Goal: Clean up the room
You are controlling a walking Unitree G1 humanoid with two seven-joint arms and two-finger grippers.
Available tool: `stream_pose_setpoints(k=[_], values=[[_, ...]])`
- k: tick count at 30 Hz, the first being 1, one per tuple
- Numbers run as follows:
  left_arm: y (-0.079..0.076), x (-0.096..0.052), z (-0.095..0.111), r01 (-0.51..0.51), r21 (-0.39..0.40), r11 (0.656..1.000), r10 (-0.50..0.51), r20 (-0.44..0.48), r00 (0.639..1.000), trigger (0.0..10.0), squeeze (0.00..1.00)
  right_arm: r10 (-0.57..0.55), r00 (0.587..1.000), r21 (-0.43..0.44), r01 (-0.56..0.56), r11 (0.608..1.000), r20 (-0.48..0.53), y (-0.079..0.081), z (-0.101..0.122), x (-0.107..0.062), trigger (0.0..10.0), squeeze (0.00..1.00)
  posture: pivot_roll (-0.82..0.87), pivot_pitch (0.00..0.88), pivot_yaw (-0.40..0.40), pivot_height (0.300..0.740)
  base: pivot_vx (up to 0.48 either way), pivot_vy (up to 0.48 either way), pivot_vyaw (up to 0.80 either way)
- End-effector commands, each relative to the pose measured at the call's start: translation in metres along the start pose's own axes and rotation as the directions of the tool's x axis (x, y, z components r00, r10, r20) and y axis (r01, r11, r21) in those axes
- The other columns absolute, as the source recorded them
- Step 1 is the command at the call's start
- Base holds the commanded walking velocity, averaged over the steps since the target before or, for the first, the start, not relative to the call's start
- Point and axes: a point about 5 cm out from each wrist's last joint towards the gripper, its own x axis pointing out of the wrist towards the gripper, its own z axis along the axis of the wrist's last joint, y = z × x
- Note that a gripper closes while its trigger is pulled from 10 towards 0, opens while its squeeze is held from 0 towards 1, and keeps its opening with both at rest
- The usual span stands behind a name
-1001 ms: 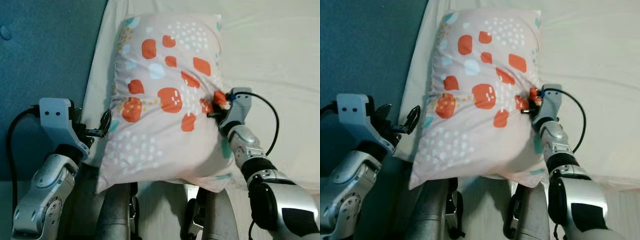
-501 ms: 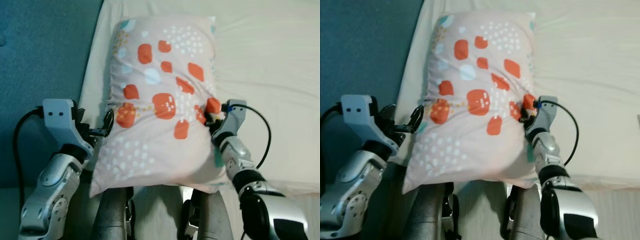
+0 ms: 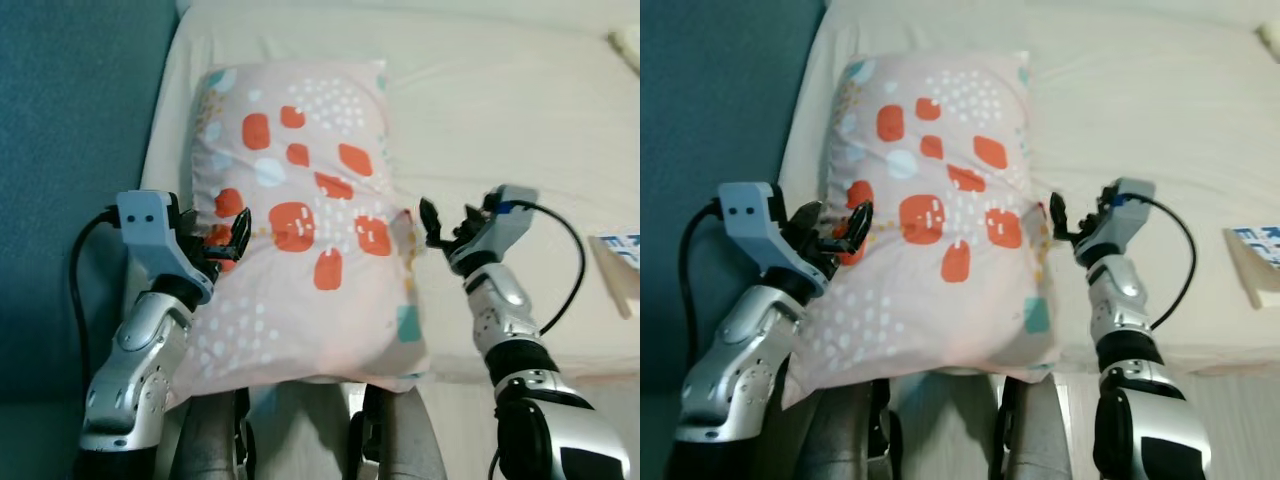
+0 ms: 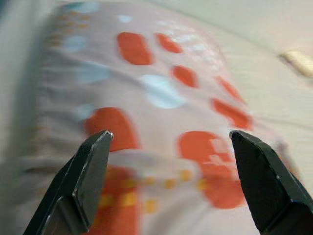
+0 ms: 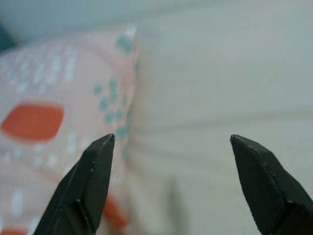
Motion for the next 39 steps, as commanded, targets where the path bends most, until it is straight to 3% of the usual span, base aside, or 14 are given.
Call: stream_pose_setpoints(k=[1, 6, 10, 11, 12, 13, 19, 23, 30, 34, 35, 36, 37, 39], values=[[-0.005, 0.0, -0.014, 0.035, -0.027, 0.999, -0.036, -0.036, 0.999, 10.0, 0.0, -0.077, 0.997, 0.013, 0.078, 0.997, -0.019, -0.021, -0.004, -0.012, 10.0, 0.0, 0.12, 0.271, -0.095, 0.598, 0.0, 0.0, 0.0], [-0.001, 0.016, -0.037, -0.021, -0.013, 1.0, 0.02, -0.111, 0.994, 10.0, 0.0, -0.145, 0.988, 0.013, 0.146, 0.989, -0.061, -0.037, -0.017, -0.032, 10.0, 0.0, 0.07, 0.247, -0.081, 0.598, 0.0, 0.0, 0.0], [0.006, 0.031, -0.052, -0.1, 0.053, 0.994, 0.108, -0.173, 0.979, 10.0, 0.0, -0.137, 0.985, 0.023, 0.14, 0.99, -0.102, -0.034, -0.033, -0.05, 10.0, 0.0, 0.06, 0.246, -0.077, 0.598, 0.0, 0.0, 0.0], [0.008, 0.044, -0.06, -0.129, 0.105, 0.986, 0.148, -0.201, 0.968, 10.0, 0.17, -0.089, 0.983, 0.042, 0.097, 0.994, -0.162, -0.019, -0.053, -0.07, 10.0, 0.0, 0.05, 0.24, -0.073, 0.598, 0.0, 0.0, 0.0], [0.009, 0.05, -0.061, -0.139, 0.108, 0.984, 0.159, -0.208, 0.965, 10.0, 1.0, -0.065, 0.979, 0.073, 0.081, 0.994, -0.195, -0.01, -0.064, -0.082, 10.0, 0.0, 0.04, 0.244, -0.068, 0.598, 0.0, 0.0, 0.0], [0.009, 0.05, -0.061, -0.139, 0.108, 0.984, 0.159, -0.208, 0.965, 10.0, 1.0, -0.065, 0.979, 0.073, 0.081, 0.994, -0.195, -0.01, -0.064, -0.082, 10.0, 0.0, 0.04, 0.244, -0.068, 0.598, 0.0, 0.0, 0.0], [0.026, 0.07, -0.052, -0.191, 0.134, 0.972, 0.214, -0.191, 0.958, 10.0, 1.0, 0.161, 0.926, 0.241, -0.079, 0.967, -0.341, 0.044, -0.1, -0.151, 10.0, 0.0, 0.01, 0.248, -0.052, 0.598, 0.0, 0.0, 0.0], [0.044, 0.071, -0.045, -0.255, 0.162, 0.953, 0.281, -0.169, 0.945, 10.0, 1.0, 0.239, 0.903, 0.288, -0.136, 0.948, -0.358, 0.058, -0.101, -0.172, 10.0, 0.0, 0.0, 0.251, -0.044, 0.598, 0.0, 0.0, 0.0], [0.081, 0.06, -0.044, -0.363, 0.216, 0.906, 0.403, -0.181, 0.897, 10.0, 1.0, 0.213, 0.911, 0.284, -0.112, 0.952, -0.352, 0.053, -0.089, -0.176, 10.0, 0.0, 0.0, 0.262, -0.029, 0.598, 0.0, 0.0, 0.0], [0.1, 0.043, -0.061, -0.462, 0.102, 0.881, 0.471, -0.28, 0.837, 10.0, 1.0, 0.2, 0.919, 0.286, -0.102, 0.953, -0.341, 0.054, -0.077, -0.174, 10.0, 0.0, 0.0, 0.278, -0.026, 0.598, 0.0, 0.0, 0.0], [0.099, 0.039, -0.072, -0.478, -0.049, 0.877, 0.433, -0.353, 0.83, 10.0, 0.41, 0.197, 0.921, 0.287, -0.099, 0.953, -0.336, 0.055, -0.075, -0.172, 10.0, 0.0, 0.0, 0.286, -0.025, 0.598, 0.0, 0.0, 0.0], [0.093, 0.038, -0.08, -0.466, -0.226, 0.856, 0.359, -0.389, 0.848, 10.0, 0.0, 0.196, 0.922, 0.289, -0.097, 0.952, -0.334, 0.056, -0.073, -0.173, 10.0, 0.0, 0.0, 0.293, -0.021, 0.598, 0.0, 0.0, 0.0], [0.093, 0.038, -0.08, -0.466, -0.226, 0.856, 0.359, -0.389, 0.848, 10.0, 0.0, 0.196, 0.922, 0.289, -0.097, 0.952, -0.334, 0.056, -0.073, -0.173, 10.0, 0.0, 0.0, 0.293, -0.021, 0.598, 0.0, 0.0, 0.0], [0.081, 0.04, -0.086, -0.395, -0.466, 0.792, 0.231, -0.37, 0.9, 10.0, 0.0, 0.197, 0.922, 0.294, -0.097, 0.951, -0.334, 0.06, -0.07, -0.174, 10.0, 0.0, 0.0, 0.306, -0.016, 0.598, 0.0, 0.0, 0.0]])
